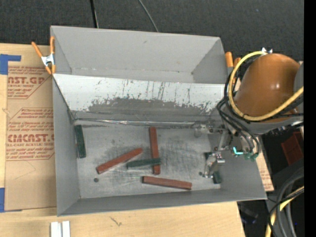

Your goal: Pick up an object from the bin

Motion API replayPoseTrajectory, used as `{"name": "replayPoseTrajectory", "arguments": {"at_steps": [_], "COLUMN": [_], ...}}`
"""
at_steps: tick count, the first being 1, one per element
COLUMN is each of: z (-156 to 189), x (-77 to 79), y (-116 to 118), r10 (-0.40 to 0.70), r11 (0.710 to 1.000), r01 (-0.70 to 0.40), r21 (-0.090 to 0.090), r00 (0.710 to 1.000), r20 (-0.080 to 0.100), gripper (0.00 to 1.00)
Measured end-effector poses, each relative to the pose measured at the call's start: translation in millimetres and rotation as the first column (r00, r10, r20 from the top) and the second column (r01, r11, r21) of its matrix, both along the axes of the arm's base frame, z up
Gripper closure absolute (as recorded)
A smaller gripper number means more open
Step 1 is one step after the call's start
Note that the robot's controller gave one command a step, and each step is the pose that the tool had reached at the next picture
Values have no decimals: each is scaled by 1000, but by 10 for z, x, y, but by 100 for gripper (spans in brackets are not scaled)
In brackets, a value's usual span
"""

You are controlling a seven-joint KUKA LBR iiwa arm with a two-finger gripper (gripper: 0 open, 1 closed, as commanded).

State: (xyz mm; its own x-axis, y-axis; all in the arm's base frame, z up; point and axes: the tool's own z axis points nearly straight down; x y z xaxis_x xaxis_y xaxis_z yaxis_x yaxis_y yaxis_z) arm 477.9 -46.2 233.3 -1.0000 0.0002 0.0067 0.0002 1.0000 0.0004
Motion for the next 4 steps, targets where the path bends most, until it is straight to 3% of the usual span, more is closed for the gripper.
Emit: {"name": "replayPoseTrajectory", "arguments": {"at_steps": [2, 3, 4], "z": [-39, 411, 36], "x": [33, 98, 184], "y": [30, -248, 166], "r10": [24, 244, 290], "r11": [1000, 970, 957], "r01": [-24, -244, -290], "r21": [-2, 1, -3], "r00": [1000, 970, 957], "r20": [15, 4, 16], "gripper": [0, 0, 0]}}
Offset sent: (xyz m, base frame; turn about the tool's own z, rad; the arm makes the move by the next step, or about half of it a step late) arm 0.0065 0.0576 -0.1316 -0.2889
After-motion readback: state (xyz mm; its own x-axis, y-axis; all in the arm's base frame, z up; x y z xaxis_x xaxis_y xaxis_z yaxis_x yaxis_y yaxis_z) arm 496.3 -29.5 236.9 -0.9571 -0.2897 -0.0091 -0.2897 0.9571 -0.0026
